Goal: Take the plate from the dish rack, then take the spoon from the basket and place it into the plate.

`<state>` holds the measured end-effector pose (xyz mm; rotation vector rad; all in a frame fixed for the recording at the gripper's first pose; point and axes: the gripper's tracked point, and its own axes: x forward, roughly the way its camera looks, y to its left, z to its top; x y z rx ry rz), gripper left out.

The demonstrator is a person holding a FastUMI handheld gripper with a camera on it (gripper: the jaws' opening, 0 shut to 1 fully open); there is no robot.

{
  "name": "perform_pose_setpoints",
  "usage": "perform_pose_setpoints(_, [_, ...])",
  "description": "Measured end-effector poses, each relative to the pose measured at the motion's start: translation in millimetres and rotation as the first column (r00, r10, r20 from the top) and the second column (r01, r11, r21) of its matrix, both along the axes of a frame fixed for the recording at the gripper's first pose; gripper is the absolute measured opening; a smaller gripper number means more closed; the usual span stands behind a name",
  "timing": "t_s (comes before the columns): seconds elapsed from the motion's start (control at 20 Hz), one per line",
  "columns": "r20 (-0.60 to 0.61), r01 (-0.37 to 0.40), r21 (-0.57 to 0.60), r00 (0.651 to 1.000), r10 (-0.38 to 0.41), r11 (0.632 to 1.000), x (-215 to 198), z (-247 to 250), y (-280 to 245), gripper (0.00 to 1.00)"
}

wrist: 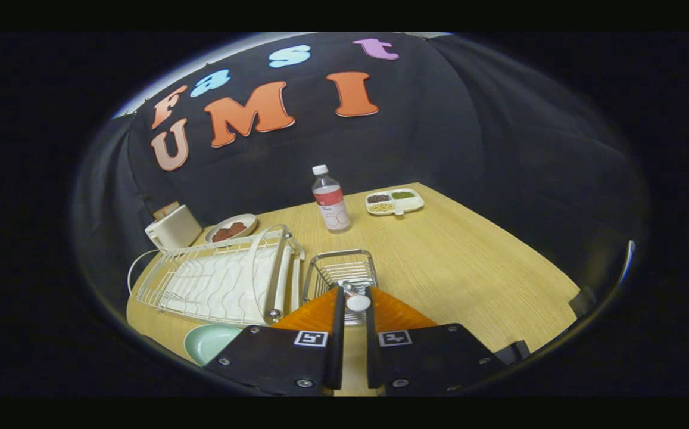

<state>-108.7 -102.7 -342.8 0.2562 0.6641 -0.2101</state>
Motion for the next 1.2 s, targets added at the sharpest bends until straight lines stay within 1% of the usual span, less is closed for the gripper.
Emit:
perform_pose_setpoints(0.15, [0.003, 0.001, 0.023, 1.000, -0.001, 1.000, 7, 4, 5, 0.11])
perform_pose_setpoints(0.4, [0.003, -0.003, 0.044, 1.000, 0.003, 0.999, 19, 18, 3, 0.10])
perform_pose_setpoints(0.55, [0.011, -0.010, 0.063, 1.000, 0.009, 0.998, 20, 33, 3, 0.10])
perform_pose_setpoints(0.95, [0.077, -0.018, 0.067, 0.997, 0.013, 0.998, 17, 85, 4, 0.10])
perform_pose_setpoints(1.05, [0.089, -0.029, 0.060, 0.996, 0.023, 0.998, 14, 97, 4, 0.10])
perform_pose_setpoints(1.2, [0.098, -0.066, 0.069, 0.993, 0.059, 0.995, 7, 115, 8, 0.10])
